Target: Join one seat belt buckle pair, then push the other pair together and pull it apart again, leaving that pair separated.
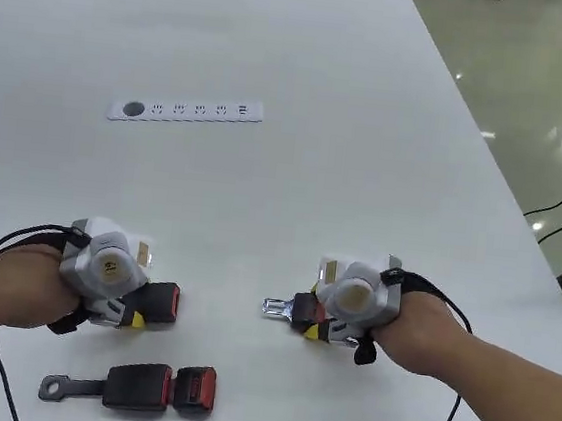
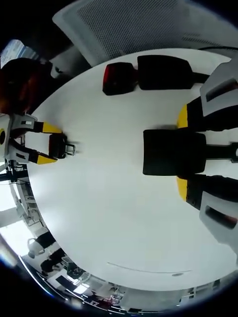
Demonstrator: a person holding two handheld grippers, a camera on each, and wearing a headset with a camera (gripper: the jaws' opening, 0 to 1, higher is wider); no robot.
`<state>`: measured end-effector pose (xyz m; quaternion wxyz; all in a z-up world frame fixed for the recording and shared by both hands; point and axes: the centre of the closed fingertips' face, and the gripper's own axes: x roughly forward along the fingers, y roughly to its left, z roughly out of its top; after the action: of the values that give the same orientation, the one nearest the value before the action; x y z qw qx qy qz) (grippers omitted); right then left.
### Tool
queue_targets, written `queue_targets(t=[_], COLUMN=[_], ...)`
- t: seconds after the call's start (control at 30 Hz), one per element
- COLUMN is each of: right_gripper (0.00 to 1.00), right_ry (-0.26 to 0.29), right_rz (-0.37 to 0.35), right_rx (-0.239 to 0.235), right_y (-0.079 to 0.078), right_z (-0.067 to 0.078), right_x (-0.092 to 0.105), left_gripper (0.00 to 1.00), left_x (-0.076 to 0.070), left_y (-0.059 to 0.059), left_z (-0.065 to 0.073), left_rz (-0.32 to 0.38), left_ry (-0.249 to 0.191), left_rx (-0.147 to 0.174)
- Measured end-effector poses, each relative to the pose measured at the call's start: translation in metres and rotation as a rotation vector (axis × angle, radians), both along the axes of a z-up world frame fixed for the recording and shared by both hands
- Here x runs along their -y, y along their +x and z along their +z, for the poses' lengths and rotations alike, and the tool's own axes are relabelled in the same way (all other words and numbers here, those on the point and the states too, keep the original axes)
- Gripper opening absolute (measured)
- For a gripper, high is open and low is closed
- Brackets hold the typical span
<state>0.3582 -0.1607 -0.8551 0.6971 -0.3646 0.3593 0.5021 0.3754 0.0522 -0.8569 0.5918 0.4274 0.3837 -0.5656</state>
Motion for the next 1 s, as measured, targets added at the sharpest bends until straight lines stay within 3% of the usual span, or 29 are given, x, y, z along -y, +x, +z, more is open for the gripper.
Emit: queue_targets(t=[0.07,0.2,0.3,0.33,0.5,0.7,0.8,0.83,1.0], right_gripper=[0.41,0.42,0.47,0.47,0.53,0.58,0.64,0.65,0.70], right_ry=[-0.007,0.006,0.045,0.056,0.069,0.145,0.216,0.262,0.318], right_rz=[-0.006,-0.052,-0.125,-0.158,-0.183,-0.281,-0.308,-0.317,-0.334], right_rx=[0.019,0.013,0.002,-0.009,0.009,-0.007,0.001,0.001,0.020], right_y=[0.003,0.003,0.003,0.003,-0.004,-0.018,-0.024,-0.028,-0.042], right_z=[0.001,0.000,0.000,-0.001,0.001,0.002,0.010,0.016,0.032], right_x=[0.002,0.005,0.005,0.007,0.011,0.016,0.008,0.003,0.002], left_gripper=[0.33,0.34,0.34,0.34,0.47,0.49,0.52,0.54,0.67], left_x=[-0.001,-0.002,-0.003,-0.003,-0.011,-0.040,-0.060,-0.068,-0.091], left_y=[0.000,0.001,0.001,0.001,0.000,-0.011,-0.023,-0.027,-0.048], left_z=[0.000,0.001,0.001,0.002,0.008,0.029,0.037,0.042,0.063], left_rz=[0.014,0.042,0.039,0.049,0.117,0.272,0.322,0.346,0.432], left_ry=[0.002,-0.002,-0.012,-0.025,-0.109,-0.227,-0.252,-0.265,-0.309], left_rx=[0.001,0.002,0.018,0.026,0.049,0.083,0.098,0.115,0.171])
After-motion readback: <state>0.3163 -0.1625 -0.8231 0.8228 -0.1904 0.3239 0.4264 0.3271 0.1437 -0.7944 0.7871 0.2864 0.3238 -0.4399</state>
